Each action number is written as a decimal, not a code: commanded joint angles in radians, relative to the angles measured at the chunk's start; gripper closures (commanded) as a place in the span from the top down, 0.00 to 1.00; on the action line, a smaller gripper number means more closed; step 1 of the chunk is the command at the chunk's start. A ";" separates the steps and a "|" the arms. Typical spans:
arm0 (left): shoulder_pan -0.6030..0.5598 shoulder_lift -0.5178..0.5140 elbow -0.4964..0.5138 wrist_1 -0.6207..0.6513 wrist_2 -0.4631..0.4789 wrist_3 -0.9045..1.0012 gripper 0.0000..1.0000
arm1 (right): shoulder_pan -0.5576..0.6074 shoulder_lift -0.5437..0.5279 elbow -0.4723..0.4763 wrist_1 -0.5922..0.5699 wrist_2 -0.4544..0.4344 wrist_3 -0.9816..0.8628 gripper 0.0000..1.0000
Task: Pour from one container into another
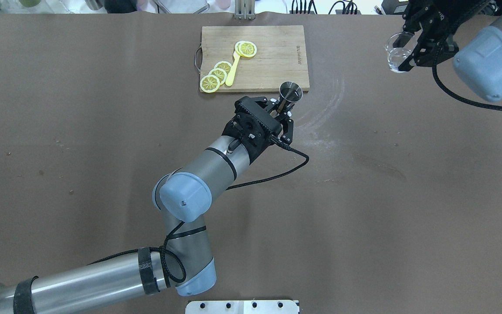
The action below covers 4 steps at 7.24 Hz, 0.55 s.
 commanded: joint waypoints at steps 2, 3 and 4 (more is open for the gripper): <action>0.000 0.000 0.003 -0.002 0.004 -0.005 0.00 | -0.059 0.062 -0.008 0.000 -0.058 0.061 0.00; 0.000 0.002 0.003 -0.004 0.006 -0.005 0.00 | -0.085 0.066 -0.009 0.001 -0.078 0.085 0.00; 0.000 0.003 0.003 -0.004 0.006 0.004 0.00 | -0.099 0.101 -0.034 0.001 -0.080 0.116 0.00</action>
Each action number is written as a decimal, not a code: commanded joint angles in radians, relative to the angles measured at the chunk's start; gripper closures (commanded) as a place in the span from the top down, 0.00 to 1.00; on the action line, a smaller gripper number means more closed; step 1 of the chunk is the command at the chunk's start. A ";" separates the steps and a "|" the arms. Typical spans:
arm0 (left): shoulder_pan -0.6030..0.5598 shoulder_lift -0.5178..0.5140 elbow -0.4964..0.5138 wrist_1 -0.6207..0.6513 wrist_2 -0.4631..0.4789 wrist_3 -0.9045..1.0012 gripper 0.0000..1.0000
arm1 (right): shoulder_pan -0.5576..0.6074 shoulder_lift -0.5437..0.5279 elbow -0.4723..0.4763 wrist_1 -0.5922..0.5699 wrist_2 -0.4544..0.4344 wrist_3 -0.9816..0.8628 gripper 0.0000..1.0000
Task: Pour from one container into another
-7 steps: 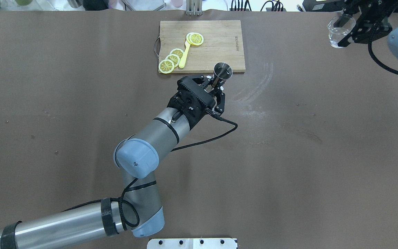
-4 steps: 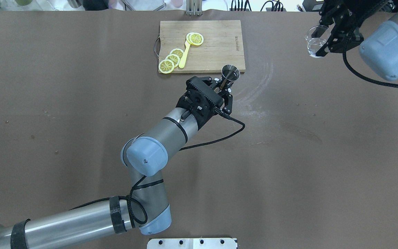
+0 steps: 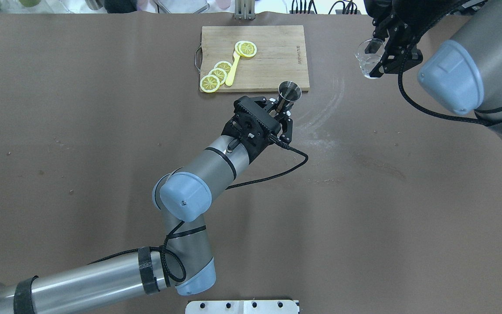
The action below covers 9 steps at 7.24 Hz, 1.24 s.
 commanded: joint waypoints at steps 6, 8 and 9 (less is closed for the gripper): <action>0.000 0.003 0.015 -0.042 -0.002 0.009 0.00 | -0.083 0.159 -0.077 -0.059 -0.107 0.038 0.00; 0.002 0.003 0.026 -0.053 -0.008 0.007 0.00 | -0.116 0.199 -0.077 -0.124 -0.168 0.026 0.00; 0.002 0.003 0.026 -0.053 -0.008 0.007 0.00 | -0.128 0.215 -0.077 -0.165 -0.208 -0.035 0.00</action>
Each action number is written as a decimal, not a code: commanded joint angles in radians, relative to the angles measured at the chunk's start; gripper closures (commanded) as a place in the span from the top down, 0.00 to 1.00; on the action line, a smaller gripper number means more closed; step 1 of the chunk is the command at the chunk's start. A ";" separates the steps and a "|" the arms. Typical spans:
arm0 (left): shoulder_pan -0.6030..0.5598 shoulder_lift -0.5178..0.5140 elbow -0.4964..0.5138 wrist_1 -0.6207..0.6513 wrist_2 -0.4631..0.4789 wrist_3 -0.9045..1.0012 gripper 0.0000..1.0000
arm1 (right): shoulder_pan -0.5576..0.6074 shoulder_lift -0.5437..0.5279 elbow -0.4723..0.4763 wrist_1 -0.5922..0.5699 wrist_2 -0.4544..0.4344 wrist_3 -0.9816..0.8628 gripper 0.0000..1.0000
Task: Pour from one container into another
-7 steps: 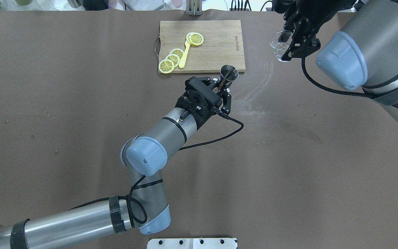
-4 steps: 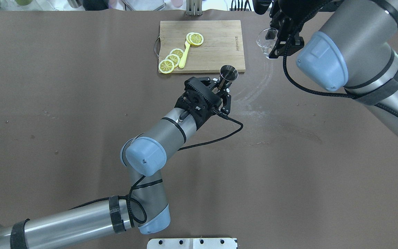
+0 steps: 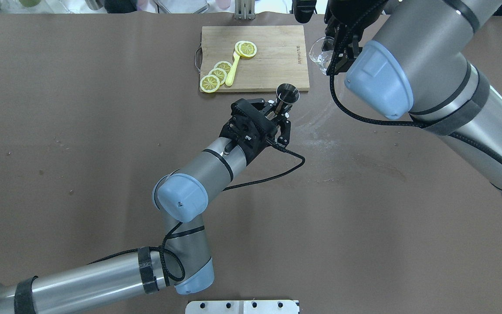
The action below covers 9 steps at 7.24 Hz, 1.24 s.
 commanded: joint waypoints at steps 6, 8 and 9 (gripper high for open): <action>0.019 0.000 0.006 -0.008 -0.001 0.000 0.00 | -0.102 0.076 0.003 -0.159 -0.143 -0.083 0.00; 0.018 -0.002 0.001 -0.010 0.005 -0.003 0.00 | -0.142 0.087 0.003 -0.190 -0.189 -0.081 0.00; 0.018 -0.002 0.001 -0.008 0.008 -0.002 0.00 | -0.142 0.087 0.003 -0.205 -0.198 -0.081 0.00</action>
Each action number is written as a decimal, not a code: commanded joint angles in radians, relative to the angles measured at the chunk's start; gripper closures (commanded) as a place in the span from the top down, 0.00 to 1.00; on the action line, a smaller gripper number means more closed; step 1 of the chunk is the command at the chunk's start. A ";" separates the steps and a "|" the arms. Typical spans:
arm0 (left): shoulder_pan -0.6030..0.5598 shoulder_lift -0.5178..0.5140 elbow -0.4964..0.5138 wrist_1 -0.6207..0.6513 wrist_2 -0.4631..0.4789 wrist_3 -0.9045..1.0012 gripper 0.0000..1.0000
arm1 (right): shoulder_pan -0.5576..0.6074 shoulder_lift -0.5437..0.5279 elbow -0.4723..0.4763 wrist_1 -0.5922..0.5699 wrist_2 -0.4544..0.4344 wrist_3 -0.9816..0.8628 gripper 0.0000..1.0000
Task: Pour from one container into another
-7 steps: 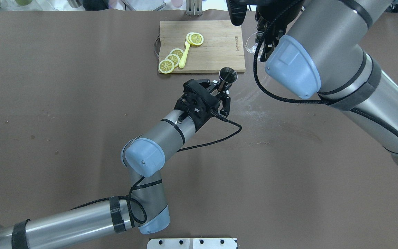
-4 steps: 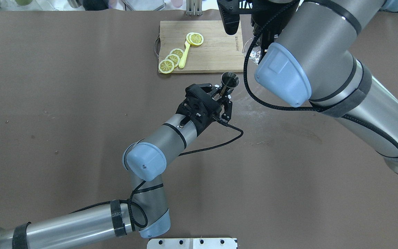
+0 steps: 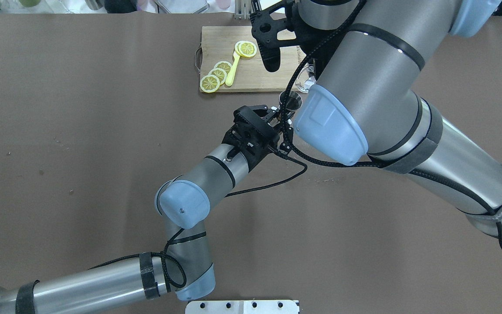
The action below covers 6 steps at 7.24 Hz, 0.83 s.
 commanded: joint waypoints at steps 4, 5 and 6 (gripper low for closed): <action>-0.002 -0.001 -0.004 -0.027 0.004 -0.002 0.00 | -0.043 0.037 -0.012 -0.085 -0.089 0.000 0.00; -0.002 -0.002 -0.004 -0.027 0.004 -0.002 0.00 | -0.057 0.058 -0.043 -0.088 -0.109 0.000 0.00; -0.002 -0.002 -0.004 -0.027 0.004 -0.002 0.00 | -0.065 0.078 -0.073 -0.088 -0.118 0.000 0.00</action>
